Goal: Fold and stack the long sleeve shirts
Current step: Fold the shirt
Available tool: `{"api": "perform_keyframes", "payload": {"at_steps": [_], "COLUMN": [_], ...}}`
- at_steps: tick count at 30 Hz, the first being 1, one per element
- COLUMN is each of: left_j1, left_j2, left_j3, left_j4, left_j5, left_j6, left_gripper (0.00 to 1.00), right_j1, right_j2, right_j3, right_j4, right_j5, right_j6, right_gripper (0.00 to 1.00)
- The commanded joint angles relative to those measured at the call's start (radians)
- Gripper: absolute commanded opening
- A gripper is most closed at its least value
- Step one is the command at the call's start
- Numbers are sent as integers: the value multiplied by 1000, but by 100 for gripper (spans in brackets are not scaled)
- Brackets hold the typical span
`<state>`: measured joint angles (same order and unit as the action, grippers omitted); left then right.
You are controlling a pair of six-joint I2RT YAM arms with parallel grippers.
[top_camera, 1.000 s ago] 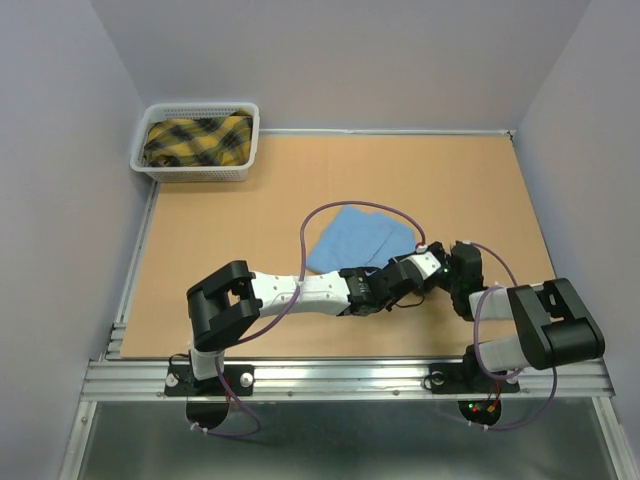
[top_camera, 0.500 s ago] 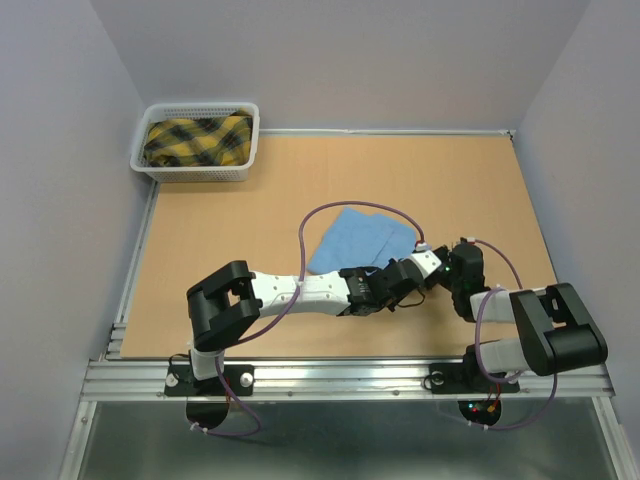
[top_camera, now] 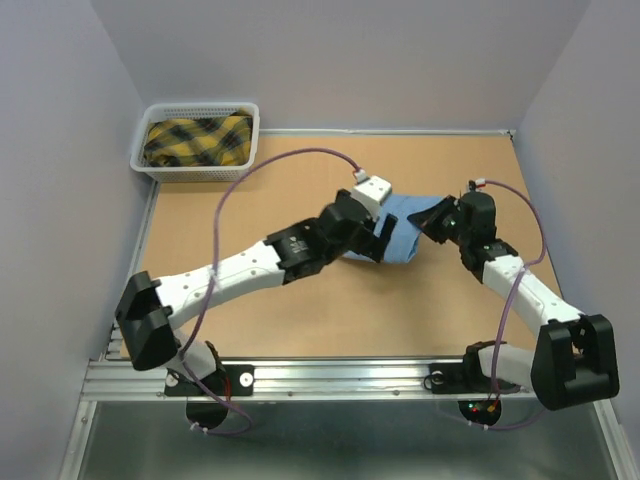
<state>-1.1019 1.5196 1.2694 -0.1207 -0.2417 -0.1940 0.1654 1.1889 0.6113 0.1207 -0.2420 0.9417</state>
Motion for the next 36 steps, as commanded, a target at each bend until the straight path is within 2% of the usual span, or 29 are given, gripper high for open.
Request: {"api": "perform_keyframes", "payload": {"at_steps": [1, 3, 4, 5, 6, 7, 8, 10, 12, 17, 21, 26, 30, 36], "left_j1": [153, 235, 275, 357, 391, 430, 486, 543, 614, 689, 711, 721, 720, 721], "left_j2": [-134, -165, -179, -203, -214, -232, -242, -268, -288, -345, -364, -371, -375, -384], "left_j3": [-7, -34, -72, -91, -111, -148, -168, -226, -260, -338, -361, -372, -378, -403], "left_j4": [-54, -68, -72, -85, -91, -100, -102, -102, -96, -80, -88, -100, -102, -96], "left_j5": [67, 88, 103, 146, 168, 201, 215, 263, 298, 364, 387, 421, 424, 426], "left_j6": [-51, -65, -68, -73, -77, -78, -78, -81, -82, -84, -82, -91, -94, -93], "left_gripper": [89, 90, 90, 90, 90, 90, 90, 90, 89, 89, 89, 89, 89, 89], "right_j1": [6, 5, 6, 5, 6, 5, 6, 6, 5, 6, 17, 17, 16, 75], "right_j2": [-3, 23, 35, 52, 102, 126, 149, 222, 264, 460, 517, 520, 512, 554], "right_j3": [248, 352, 467, 529, 592, 731, 787, 961, 1063, 1349, 1409, 1397, 1328, 1277], "right_j4": [-302, -396, -500, -556, -689, -751, -806, -973, -1111, -1369, -1454, -1432, -1415, -1420], "right_j5": [99, 136, 183, 202, 239, 286, 306, 390, 467, 636, 782, 878, 1013, 1069], "right_j6": [-197, -248, -305, -337, -365, -415, -441, -501, -541, -658, -689, -727, -762, -775], "right_gripper": [0, 1, 0, 0, 1, 1, 1, 0, 1, 1, 1, 1, 1, 0]}}
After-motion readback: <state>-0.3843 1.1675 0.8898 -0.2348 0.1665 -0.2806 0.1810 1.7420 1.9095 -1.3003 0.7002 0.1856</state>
